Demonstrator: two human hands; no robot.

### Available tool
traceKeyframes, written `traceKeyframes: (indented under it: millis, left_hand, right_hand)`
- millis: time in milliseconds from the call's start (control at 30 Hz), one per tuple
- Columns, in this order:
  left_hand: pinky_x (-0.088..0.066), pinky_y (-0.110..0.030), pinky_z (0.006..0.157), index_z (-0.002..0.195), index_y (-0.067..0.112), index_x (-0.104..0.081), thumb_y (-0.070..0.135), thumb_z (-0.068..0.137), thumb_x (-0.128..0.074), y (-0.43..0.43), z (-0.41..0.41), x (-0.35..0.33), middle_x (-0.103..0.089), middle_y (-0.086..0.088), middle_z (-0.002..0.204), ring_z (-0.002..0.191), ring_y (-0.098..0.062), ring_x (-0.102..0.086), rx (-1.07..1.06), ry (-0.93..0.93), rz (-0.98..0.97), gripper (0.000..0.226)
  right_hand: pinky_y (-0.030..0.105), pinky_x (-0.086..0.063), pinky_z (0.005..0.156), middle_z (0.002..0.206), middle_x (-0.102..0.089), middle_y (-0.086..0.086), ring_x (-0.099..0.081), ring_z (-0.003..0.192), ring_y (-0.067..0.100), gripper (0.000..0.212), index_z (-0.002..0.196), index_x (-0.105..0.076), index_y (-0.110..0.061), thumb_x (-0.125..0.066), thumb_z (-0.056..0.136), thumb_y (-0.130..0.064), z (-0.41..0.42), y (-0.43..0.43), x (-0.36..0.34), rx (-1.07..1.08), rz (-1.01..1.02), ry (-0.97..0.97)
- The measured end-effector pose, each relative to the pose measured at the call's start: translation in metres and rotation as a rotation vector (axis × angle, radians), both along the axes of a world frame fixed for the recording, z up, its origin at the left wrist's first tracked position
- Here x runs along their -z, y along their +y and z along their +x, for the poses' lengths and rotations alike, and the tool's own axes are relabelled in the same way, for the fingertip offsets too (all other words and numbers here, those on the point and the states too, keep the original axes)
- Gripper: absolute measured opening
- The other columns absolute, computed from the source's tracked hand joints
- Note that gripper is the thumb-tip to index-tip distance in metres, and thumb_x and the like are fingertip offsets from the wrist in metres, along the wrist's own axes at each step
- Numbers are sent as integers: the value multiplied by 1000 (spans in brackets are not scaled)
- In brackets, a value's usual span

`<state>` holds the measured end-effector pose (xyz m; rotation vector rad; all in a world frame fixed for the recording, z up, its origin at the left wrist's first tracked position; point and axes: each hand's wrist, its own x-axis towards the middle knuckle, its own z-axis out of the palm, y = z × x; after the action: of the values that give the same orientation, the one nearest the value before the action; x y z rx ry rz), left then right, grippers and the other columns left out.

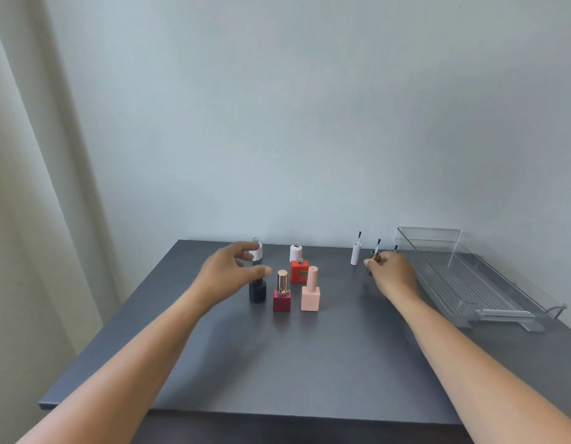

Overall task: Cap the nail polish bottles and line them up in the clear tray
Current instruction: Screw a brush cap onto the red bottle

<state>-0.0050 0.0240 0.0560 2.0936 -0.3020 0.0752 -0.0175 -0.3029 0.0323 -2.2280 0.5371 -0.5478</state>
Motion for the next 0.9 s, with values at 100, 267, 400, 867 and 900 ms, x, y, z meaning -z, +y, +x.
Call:
traceKeyframes:
  millis: [100,267,400,867,900]
  left_hand:
    - [-48,-26,87,108,42,-67,47,78,-76,-12,5,-22,-67,21,104,102,-2,-62,47,-56,3,32]
    - [-49,-26,93,108,26,-74,34,82,-76,-42,31,-40,-70,15,102,107,-9,-64,148,-70,247,27]
    - [-49,-32,97,117,21,-71,38,76,-81,-61,51,-37,-71,7,108,107,-14,-63,219,-25,516,45]
    - [-47,-29,67,71,31,-66,44,68,-84,-84,75,-22,-65,15,77,80,-9,-59,220,-20,725,22]
    - [-43,-27,62,67,32,-64,43,69,-83,-84,74,-22,-63,16,73,77,-9,-58,218,-26,720,22]
  right_hand:
    - [24,-42,58,73,-71,-1,-64,73,22,19,71,-68,-17,-65,84,-30,-5,9,-5,-39,23,-49]
    - [31,-52,66,74,-70,-9,-67,72,20,15,75,-68,-20,-67,82,-33,-13,24,-12,-116,46,-67]
    - [35,-55,72,76,-73,-6,-69,69,22,17,74,-68,-20,-67,81,-35,-18,33,-18,-157,51,-80]
    - [29,-52,69,73,-69,-15,-71,63,8,13,73,-64,-24,-68,82,-33,-23,41,-23,-188,85,-85]
    - [29,-52,68,74,-69,-15,-71,62,8,13,74,-64,-24,-68,82,-34,-23,41,-23,-189,90,-87]
